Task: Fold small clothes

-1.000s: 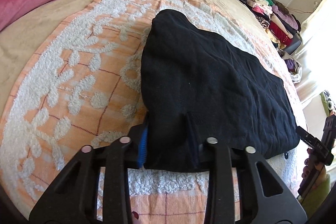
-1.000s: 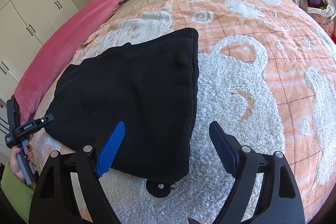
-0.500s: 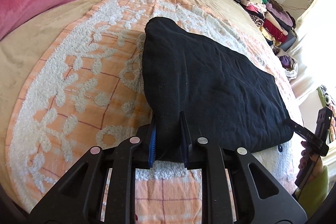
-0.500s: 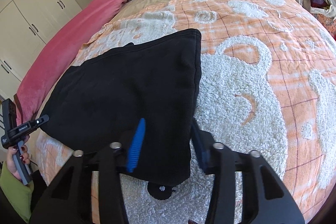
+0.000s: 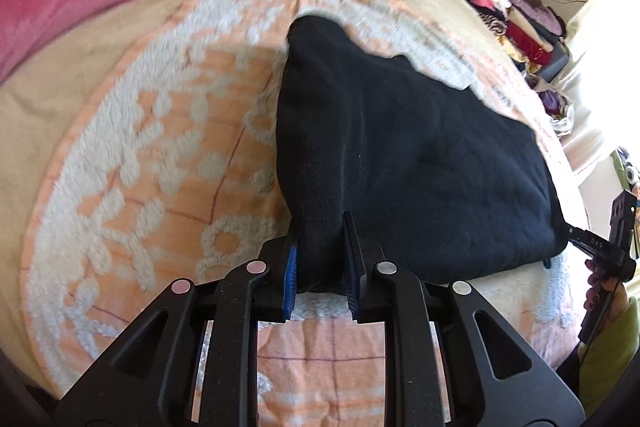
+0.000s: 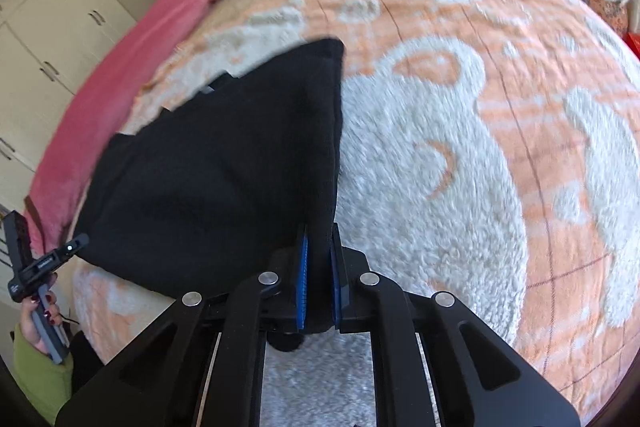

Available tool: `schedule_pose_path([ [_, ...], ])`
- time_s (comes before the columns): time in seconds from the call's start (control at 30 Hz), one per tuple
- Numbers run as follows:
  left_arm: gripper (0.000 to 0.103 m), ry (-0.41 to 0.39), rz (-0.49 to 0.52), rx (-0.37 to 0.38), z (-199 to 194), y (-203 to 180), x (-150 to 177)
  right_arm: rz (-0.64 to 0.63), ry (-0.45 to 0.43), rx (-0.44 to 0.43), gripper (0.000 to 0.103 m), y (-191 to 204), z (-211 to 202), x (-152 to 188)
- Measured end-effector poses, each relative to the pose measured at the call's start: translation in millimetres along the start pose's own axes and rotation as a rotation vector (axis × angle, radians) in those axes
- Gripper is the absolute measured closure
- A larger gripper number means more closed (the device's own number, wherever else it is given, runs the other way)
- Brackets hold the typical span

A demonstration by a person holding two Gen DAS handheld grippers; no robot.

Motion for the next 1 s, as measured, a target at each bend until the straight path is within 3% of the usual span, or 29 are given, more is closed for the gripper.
schedule_pose_path([
  [0.17,0.088,0.013,-0.004,0.001,8.5,5.5,4.3,-0.014,0.008,0.032,0.094,-2.5,-0.4,-0.3],
  [0.3,0.087,-0.020,0.011,-0.003,-3.0,4.5,0.4,-0.027,0.018,0.060,0.089,-3.9,1.1,1.2],
  [0.43,0.086,-0.023,0.005,-0.023,-8.4,6.7,-2.0,-0.030,0.010,0.079,0.076,-7.3,-3.2,0.1],
  [0.67,0.086,-0.058,0.021,-0.092,-23.4,13.1,-7.5,-0.016,-0.004,0.060,0.073,-7.3,-10.2,-3.9],
  [1.0,0.086,-0.121,-0.011,-0.105,-60.5,17.5,-16.7,-0.052,-0.082,0.032,0.063,4.9,-31.9,-20.0],
])
Point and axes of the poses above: each gripper's, at about its wrist camera, not at the fingertips, and z roughly the way its jaws point, y to its left, x to its underside, the point moved 9 cm from there along z, roughly the way its jaws point, and after that the axes turned 9 degrees about -x, right-handed, at the moved point
